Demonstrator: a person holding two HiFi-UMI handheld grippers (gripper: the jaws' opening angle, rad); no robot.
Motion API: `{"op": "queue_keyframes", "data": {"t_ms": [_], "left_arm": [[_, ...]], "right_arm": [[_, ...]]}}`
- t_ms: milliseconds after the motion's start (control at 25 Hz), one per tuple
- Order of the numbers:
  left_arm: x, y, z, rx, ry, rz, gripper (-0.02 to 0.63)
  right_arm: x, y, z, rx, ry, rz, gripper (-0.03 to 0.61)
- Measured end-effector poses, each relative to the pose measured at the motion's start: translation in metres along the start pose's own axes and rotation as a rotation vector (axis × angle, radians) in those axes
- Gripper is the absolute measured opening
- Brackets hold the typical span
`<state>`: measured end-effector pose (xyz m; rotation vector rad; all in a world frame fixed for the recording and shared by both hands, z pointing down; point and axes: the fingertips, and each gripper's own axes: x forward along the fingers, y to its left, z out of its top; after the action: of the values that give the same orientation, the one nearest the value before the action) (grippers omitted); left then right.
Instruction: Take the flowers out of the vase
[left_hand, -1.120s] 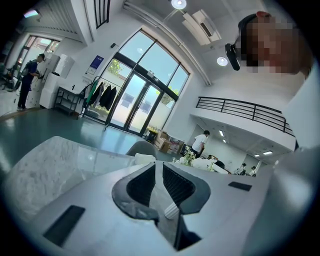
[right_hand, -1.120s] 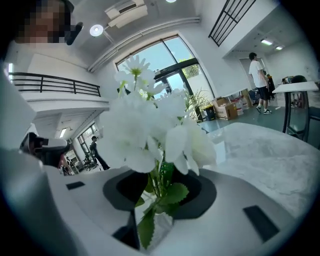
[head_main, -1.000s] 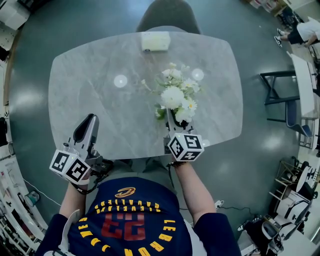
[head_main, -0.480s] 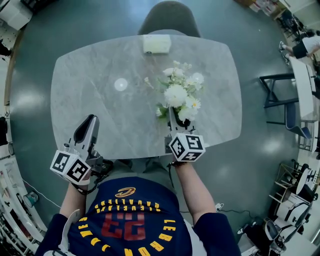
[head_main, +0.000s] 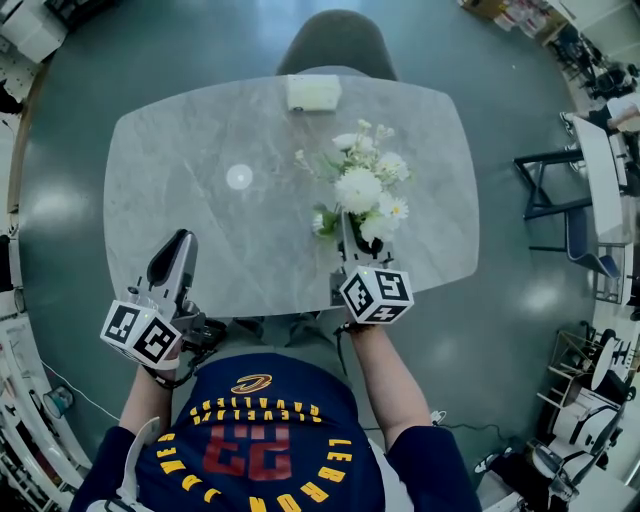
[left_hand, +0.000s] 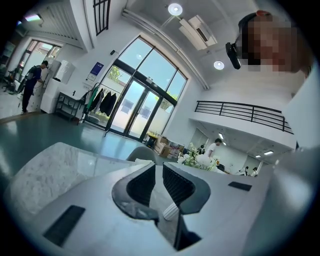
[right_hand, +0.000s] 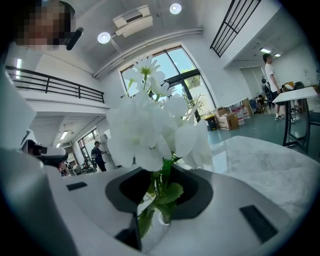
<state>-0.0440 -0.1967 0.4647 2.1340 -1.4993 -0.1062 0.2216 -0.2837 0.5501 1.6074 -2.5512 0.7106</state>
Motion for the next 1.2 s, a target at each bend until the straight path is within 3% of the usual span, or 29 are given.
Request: {"op": "queue_keyframes", "data": {"t_ms": [160, 320, 800, 1200], "left_arm": [[-0.012, 0.003, -0.003, 0.002, -0.011, 0.0, 0.049], [-0.016, -0.02, 0.005, 0.009, -0.024, 0.004, 0.049], [-0.02, -0.033, 0.012, 0.021, -0.042, 0.007, 0.049], [-0.029, -0.019, 0.017, 0.032, -0.06, 0.001, 0.049]], "right_arm": [[-0.006, 0.002, 0.002, -0.001, -0.019, -0.009, 0.11], [-0.023, -0.01, 0.029, 0.008, -0.053, -0.014, 0.11], [-0.037, -0.015, 0.076, -0.003, -0.141, -0.01, 0.104], [-0.045, 0.002, 0.095, -0.01, -0.196, -0.009, 0.1]]}}
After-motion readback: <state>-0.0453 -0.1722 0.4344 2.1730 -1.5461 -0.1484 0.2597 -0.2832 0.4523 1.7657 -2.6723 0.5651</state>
